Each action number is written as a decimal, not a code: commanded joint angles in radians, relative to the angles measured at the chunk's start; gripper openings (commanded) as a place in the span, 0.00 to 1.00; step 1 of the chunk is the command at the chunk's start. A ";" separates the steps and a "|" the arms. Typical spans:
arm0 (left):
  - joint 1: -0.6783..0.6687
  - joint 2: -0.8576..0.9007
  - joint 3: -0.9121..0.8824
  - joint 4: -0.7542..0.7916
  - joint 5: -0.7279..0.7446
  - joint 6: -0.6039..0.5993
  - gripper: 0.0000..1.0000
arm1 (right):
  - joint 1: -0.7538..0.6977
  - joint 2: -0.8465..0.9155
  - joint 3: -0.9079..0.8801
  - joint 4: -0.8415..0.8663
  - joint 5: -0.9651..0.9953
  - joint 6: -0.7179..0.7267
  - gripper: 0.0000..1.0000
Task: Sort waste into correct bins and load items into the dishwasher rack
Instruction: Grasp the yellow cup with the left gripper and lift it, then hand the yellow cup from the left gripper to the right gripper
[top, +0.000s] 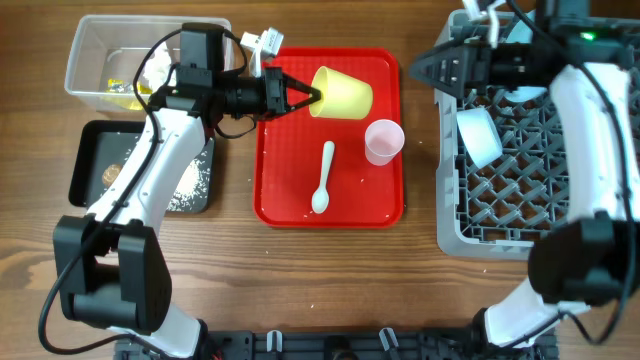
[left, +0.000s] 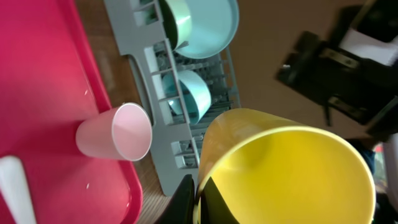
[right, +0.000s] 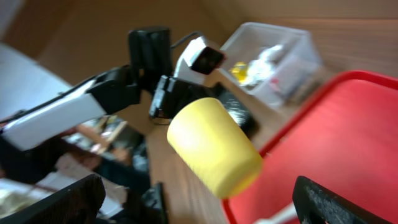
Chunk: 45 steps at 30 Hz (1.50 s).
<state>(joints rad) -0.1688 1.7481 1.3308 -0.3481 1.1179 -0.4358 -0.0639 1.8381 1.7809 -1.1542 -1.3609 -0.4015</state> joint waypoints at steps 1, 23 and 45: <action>0.004 -0.016 0.011 0.040 0.046 0.001 0.04 | 0.054 0.129 -0.008 0.007 -0.224 -0.137 1.00; 0.043 -0.016 0.011 0.289 0.042 -0.157 0.04 | 0.071 0.105 -0.006 0.576 0.457 0.831 1.00; 0.043 -0.014 0.011 0.386 0.040 -0.208 0.04 | 0.218 0.102 -0.010 0.564 0.002 0.560 0.81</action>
<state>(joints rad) -0.1287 1.7481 1.3308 0.0303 1.1496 -0.6346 0.1432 1.9629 1.7657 -0.5953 -1.3487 0.1875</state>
